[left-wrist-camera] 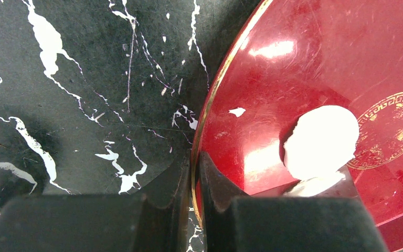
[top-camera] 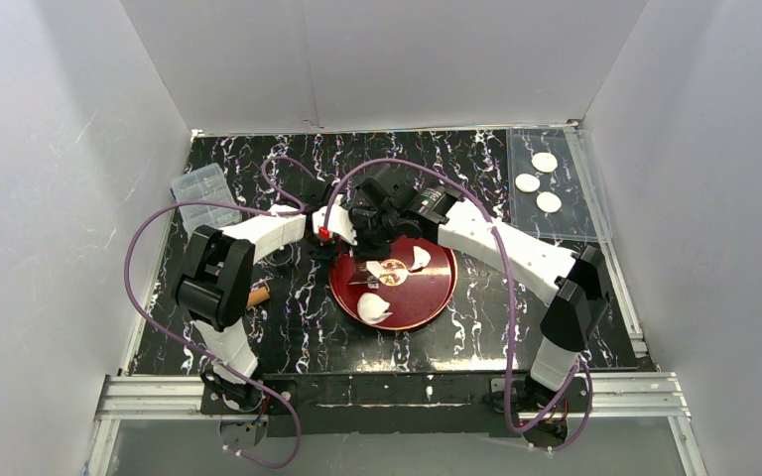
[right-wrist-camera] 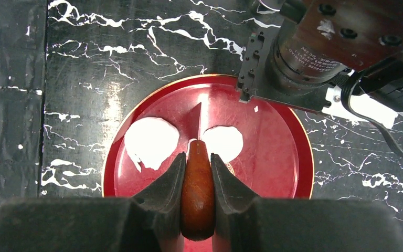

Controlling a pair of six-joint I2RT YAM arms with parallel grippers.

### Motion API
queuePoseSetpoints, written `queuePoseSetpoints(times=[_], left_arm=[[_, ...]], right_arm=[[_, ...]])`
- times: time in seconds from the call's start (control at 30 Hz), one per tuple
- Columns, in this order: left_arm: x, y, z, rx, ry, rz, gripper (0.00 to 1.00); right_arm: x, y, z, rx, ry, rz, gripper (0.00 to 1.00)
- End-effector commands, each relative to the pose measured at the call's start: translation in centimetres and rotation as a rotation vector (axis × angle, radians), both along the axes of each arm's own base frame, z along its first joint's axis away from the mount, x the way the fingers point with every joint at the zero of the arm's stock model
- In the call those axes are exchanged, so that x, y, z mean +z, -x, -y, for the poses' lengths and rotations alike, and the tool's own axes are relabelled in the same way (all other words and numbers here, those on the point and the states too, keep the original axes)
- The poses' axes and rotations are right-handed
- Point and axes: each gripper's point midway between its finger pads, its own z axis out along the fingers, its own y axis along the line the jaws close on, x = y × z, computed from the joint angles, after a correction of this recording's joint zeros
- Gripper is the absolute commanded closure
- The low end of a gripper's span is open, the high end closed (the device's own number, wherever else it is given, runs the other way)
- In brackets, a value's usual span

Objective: Roll out the dumpling wrappers from the dough

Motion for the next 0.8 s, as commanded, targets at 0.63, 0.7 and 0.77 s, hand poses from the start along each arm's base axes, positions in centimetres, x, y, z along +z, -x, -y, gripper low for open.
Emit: queuePoseSetpoints(times=[0.63,0.7,0.77], left_arm=[[0.7,-0.3,-2.2,0.008,-0.1,0.043,1.0],[0.7,-0.3,-2.2,0.009,-0.1,0.045,1.0],[0.7,-0.3,-2.2,0.007,-0.1,0.045,1.0]], right_arm=[[-2.4,4.7,6.7,-0.04,0.127,-0.164,0.99],[-1.5,5.8,6.6,-0.017,0.099,-0.189,0.99],[-0.8,6.8,7.1,-0.01,0.084,-0.205,0.99]])
